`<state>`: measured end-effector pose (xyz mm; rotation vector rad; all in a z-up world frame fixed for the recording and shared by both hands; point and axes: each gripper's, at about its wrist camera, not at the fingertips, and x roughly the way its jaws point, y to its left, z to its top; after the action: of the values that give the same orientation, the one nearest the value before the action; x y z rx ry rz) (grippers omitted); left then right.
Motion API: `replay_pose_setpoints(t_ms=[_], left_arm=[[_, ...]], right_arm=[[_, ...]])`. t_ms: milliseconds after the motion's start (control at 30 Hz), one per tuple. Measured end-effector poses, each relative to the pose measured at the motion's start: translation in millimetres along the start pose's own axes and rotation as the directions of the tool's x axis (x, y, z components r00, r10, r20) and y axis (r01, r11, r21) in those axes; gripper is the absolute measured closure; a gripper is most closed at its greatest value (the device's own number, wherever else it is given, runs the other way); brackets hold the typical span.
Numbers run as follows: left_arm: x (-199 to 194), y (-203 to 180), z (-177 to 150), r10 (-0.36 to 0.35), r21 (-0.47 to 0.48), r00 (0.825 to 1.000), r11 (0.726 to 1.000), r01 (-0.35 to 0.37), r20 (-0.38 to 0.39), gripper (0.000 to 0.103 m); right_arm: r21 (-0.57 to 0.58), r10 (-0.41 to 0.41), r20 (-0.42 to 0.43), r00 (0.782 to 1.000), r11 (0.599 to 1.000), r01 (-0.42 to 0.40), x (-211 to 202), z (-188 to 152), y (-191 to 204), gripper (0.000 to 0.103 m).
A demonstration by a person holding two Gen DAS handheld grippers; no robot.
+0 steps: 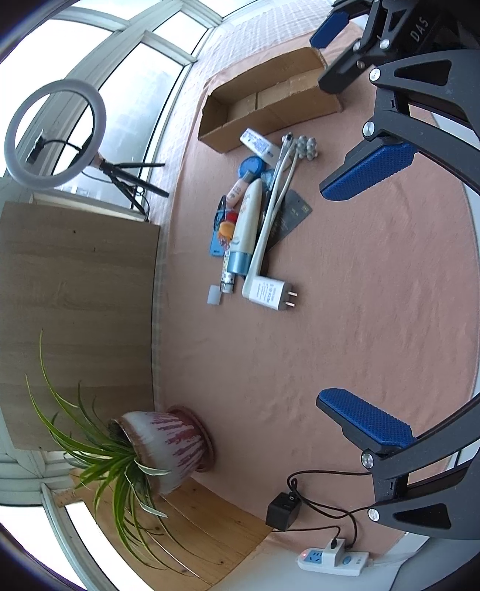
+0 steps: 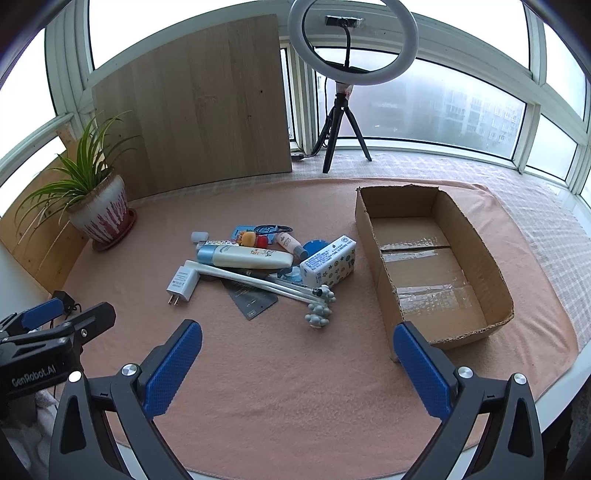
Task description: Organize objects
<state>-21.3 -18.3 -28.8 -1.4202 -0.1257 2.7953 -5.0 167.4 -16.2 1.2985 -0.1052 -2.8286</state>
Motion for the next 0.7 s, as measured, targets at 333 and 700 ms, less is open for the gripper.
replay_pose_setpoints(t_ms=[333,700], left_arm=[[22,17,4,0.032,-0.014,0.999,0.999,-0.032,-0.018,0.000],[49,25,10,0.052,-0.017,0.998,0.998,-0.053,-0.022,0.000]], right_arm=[[-0.042,0.012,0.003,1.000,0.999,-0.012,12,4,0,0.001],[-0.076,0.089,-0.078,0.993,0.993,-0.094,56,36,1,0.028]])
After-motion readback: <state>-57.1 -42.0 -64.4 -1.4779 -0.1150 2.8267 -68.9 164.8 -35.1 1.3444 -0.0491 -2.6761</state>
